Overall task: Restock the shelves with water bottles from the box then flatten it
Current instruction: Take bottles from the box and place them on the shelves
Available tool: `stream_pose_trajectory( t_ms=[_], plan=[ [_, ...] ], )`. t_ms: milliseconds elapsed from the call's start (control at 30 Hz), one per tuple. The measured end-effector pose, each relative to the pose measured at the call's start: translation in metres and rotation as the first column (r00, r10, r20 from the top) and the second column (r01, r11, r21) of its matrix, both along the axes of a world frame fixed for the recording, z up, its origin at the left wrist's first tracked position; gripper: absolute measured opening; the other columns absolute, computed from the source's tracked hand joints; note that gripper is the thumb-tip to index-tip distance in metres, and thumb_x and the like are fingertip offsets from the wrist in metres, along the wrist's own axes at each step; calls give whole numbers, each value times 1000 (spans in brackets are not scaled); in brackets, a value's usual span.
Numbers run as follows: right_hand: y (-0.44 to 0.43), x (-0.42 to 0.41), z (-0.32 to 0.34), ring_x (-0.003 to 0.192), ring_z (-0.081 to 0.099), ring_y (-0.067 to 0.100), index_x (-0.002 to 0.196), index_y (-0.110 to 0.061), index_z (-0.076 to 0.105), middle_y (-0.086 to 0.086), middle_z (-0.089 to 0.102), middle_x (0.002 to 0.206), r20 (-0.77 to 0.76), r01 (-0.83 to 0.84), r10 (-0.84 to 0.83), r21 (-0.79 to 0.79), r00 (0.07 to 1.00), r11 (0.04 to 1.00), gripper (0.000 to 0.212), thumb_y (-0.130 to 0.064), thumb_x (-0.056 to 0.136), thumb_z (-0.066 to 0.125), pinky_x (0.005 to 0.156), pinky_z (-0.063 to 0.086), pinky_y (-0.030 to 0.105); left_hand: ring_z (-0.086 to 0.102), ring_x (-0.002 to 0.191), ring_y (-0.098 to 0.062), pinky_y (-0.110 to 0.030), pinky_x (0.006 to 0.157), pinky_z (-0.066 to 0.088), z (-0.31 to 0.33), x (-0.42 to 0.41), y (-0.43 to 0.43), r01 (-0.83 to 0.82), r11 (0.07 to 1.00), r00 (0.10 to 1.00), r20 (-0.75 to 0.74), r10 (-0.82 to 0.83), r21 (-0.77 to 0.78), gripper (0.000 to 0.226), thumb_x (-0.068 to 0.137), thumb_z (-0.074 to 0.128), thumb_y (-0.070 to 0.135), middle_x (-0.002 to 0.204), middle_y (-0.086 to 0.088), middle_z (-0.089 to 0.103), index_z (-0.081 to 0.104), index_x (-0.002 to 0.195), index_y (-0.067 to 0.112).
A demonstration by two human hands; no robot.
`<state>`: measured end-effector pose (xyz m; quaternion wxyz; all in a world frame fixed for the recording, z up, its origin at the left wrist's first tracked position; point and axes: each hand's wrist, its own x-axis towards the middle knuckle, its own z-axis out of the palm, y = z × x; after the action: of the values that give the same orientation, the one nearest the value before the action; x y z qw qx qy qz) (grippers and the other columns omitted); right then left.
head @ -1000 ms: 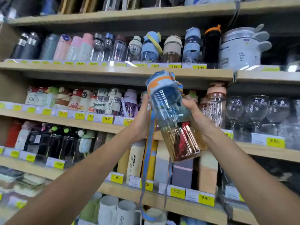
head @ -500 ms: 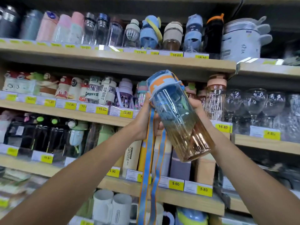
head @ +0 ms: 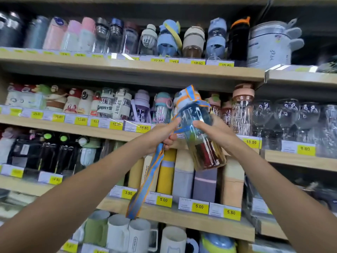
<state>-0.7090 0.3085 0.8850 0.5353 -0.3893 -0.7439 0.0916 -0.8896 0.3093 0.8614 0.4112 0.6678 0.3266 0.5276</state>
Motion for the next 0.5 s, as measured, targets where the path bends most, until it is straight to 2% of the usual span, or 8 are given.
stream_pose_trajectory(
  t_ms=[67,133,200,267,333,400,433,500],
  plan=[
    [9,-4,-3,95,55,11,120,-11,45,-3,58,112,-35,64,-60,105,998,992,54,-38,81,71,73,39,21,27,38,-4,-14,38,24,1,10,-8,-46,997,998,-41,49,63,41,90,41,60,63,4,38,48,98,21],
    [10,-15,-7,101,47,11,123,-8,38,-4,46,113,-17,135,-135,200,991,970,59,-37,82,70,72,30,18,32,47,-7,-18,42,25,3,19,-12,-120,977,979,-140,146,178,45,89,38,65,72,1,41,50,96,22],
    [15,-22,-10,110,47,14,123,-9,40,-1,46,115,29,188,-204,287,978,939,64,-42,77,69,80,34,22,40,54,-6,-17,45,32,4,24,-18,-178,926,928,-257,271,334,39,91,36,62,74,5,45,52,94,27],
    [14,-30,-14,121,43,26,130,-8,36,10,45,125,79,240,-284,350,956,906,70,-36,74,68,92,36,30,48,48,7,-6,43,35,5,27,-17,-123,911,941,-245,233,393,26,96,39,51,72,14,50,54,102,31],
    [8,-37,-19,128,33,30,136,-7,28,15,37,132,128,234,-289,333,949,913,73,-24,76,66,102,31,36,45,36,9,-5,38,33,7,27,-20,-130,927,966,-166,198,351,21,95,46,47,60,18,52,58,98,30],
    [-4,-35,-16,122,41,24,132,-13,36,9,45,126,88,101,-131,283,988,954,61,-21,78,63,101,36,30,40,31,3,-12,36,31,8,20,-15,-201,919,962,-106,250,340,26,90,53,53,40,19,43,56,77,30],
    [-9,-32,-12,112,50,17,122,-17,45,3,52,116,26,18,-25,251,999,968,47,-21,79,61,93,40,23,38,34,0,-16,40,31,8,14,-8,-226,920,954,-121,276,319,32,86,54,59,37,15,39,53,73,29],
    [-14,-22,-3,90,57,10,95,-19,55,-1,59,98,-180,-77,104,150,978,986,16,-27,83,63,76,44,22,44,48,-11,-22,52,34,4,5,1,-190,944,965,-126,230,270,49,74,55,74,52,7,44,59,80,25]
  ],
)
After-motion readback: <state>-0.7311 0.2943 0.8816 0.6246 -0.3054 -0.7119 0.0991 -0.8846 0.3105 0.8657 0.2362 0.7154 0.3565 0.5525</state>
